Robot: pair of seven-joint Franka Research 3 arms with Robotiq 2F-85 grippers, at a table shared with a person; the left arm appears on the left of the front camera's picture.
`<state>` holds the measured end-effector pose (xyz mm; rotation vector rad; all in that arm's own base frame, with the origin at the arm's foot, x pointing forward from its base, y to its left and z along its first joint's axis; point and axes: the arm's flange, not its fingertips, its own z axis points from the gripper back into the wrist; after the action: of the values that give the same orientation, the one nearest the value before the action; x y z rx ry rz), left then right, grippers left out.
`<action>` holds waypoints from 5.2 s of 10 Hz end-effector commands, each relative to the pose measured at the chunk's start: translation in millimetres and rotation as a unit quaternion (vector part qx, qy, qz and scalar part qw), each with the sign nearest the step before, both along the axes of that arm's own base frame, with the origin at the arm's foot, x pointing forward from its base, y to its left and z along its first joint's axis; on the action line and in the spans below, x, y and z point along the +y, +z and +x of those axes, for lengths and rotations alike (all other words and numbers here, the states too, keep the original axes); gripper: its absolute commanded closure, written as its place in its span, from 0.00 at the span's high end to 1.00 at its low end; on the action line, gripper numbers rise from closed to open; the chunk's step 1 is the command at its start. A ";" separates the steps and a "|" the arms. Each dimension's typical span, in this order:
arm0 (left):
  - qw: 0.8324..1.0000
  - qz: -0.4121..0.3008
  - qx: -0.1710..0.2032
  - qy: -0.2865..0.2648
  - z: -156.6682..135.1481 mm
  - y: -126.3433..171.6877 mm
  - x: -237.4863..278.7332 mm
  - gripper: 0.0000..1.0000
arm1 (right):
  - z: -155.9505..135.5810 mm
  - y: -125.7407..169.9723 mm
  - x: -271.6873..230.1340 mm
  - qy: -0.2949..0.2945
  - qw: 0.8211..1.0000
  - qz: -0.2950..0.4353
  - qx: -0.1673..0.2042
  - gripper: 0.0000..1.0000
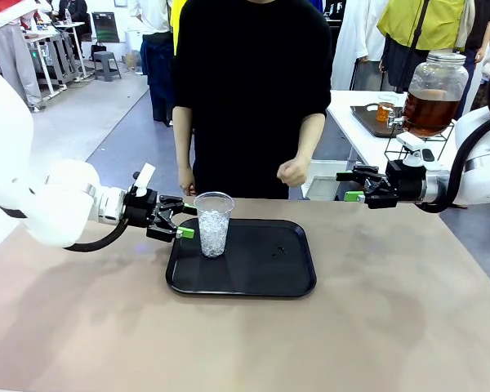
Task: Pour the drink into the iced cup.
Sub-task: Pick up the iced cup indicated by the human and present it to them, then open the gripper to release the iced cup you were holding.
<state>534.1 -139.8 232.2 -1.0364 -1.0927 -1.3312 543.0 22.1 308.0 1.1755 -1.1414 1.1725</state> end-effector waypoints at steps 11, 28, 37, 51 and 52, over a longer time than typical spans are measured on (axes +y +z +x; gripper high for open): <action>0.999 -0.023 0.042 -0.023 12.0 -14.1 -47.5 1.00 | 1.5 3.7 1.7 0.002 1.000 -0.001 0.004 1.00; 0.999 -0.026 -0.042 -0.009 13.0 41.0 -82.2 0.84 | 1.5 3.7 1.7 0.002 1.000 -0.001 0.004 1.00; 0.997 -0.047 -0.041 0.036 53.4 134.1 -105.5 0.84 | 1.5 3.7 1.7 0.002 1.000 -0.001 0.004 1.00; 0.996 -0.040 0.005 0.076 79.6 153.5 -82.7 0.84 | 1.5 3.7 1.7 0.002 1.000 -0.001 0.004 1.00; 0.996 -0.040 0.005 0.076 79.6 153.5 -82.7 0.84 | 1.5 3.7 1.7 0.002 1.000 -0.001 0.004 1.00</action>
<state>615.3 -222.1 381.2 -1.0055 -1.1849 -1.1542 543.0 22.1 308.0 1.1756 -1.1414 1.1725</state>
